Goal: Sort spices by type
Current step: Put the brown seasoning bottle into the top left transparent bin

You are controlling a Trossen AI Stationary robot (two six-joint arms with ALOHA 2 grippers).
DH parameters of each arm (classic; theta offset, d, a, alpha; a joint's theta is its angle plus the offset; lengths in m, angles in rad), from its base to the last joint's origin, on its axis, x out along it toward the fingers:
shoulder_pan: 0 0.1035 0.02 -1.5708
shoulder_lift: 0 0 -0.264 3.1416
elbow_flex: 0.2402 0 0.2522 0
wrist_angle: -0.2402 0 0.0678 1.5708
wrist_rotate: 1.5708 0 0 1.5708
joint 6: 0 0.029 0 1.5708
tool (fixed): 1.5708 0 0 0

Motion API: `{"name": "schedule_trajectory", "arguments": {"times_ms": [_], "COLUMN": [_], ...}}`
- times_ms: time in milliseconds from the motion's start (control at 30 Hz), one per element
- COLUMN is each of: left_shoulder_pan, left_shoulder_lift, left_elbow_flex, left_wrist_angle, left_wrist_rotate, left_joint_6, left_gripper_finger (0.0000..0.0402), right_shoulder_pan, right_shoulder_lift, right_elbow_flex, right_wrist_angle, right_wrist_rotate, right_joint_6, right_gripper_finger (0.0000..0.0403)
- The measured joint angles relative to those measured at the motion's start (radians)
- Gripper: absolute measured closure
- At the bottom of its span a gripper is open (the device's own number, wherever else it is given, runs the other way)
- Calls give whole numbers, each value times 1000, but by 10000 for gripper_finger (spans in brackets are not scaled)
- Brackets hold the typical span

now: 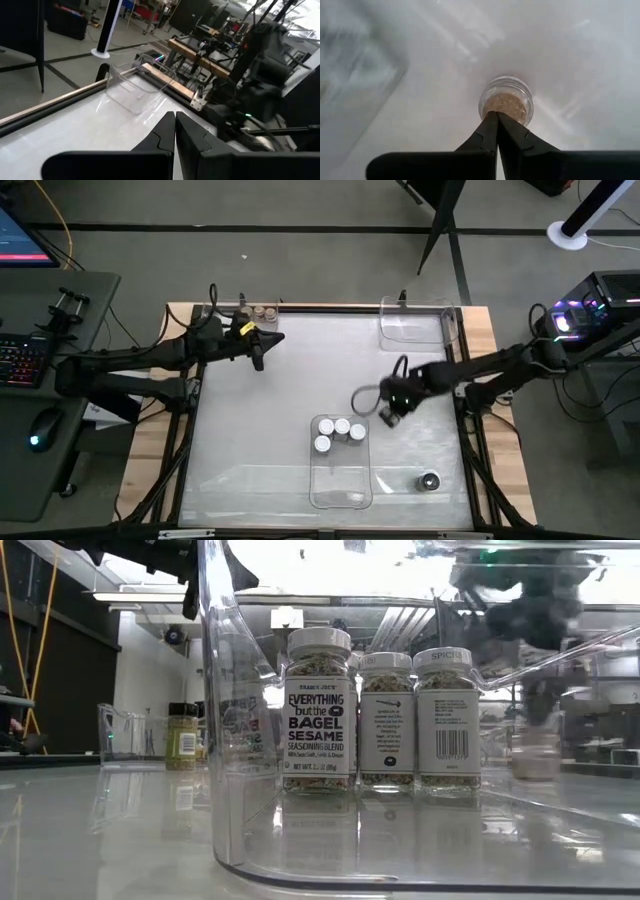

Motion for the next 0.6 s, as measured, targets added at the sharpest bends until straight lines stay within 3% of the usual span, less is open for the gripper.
{"name": "schedule_trajectory", "arguments": {"times_ms": [133,300,500,600], "left_shoulder_pan": [-5,-26,-64,-74], "left_shoulder_lift": [0,0,0,0], "left_elbow_flex": [0,1,1,12], "left_wrist_angle": [58,179,286,284], "left_wrist_rotate": [58,156,180,180], "left_joint_6": [-3,-62,-87,-87], "left_gripper_finger": [401,401,401,401], "right_shoulder_pan": [-150,-272,-320,-329], "right_shoulder_lift": [-5,68,273,410], "right_elbow_flex": [-3,-3,15,88], "right_wrist_angle": [71,315,741,912], "right_wrist_rotate": [48,27,-6,-22], "right_joint_6": [-119,-231,-234,-208], "right_gripper_finger": [403,403,403,403]}}
